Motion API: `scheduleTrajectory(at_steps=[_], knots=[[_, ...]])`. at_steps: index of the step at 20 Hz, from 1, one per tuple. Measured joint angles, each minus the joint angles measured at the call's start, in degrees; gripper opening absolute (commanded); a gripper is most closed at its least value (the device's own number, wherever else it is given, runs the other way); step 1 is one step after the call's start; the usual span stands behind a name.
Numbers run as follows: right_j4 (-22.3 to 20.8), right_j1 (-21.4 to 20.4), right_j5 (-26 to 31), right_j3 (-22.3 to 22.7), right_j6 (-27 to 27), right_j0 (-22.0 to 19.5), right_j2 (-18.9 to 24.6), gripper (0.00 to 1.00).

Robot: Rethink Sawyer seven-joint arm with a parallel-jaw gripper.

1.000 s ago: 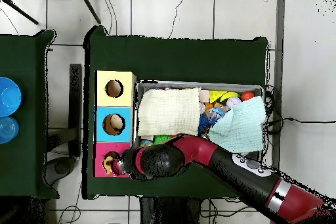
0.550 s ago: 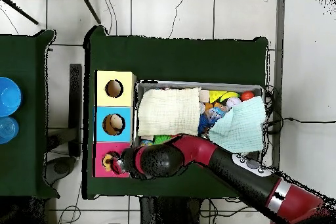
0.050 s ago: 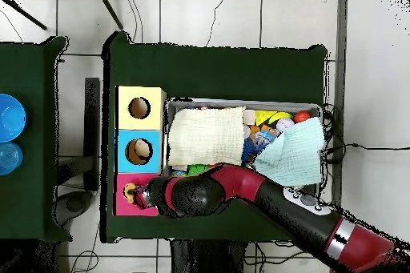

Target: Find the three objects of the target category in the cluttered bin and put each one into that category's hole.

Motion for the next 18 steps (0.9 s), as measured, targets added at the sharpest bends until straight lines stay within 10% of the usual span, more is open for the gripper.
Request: scheduleTrajectory(at_steps=[9, 10, 18], knots=[[0.0, -0.7, 0.0, 0.0, 0.0, 0.6, 0.0, 0.0], [0.0, -1.0, 0.0, 0.0, 0.0, 0.9, 0.0, 1.0], [0.0, -1.6, 1.1, 0.0, 0.0, 1.7, 0.0, 1.0]])
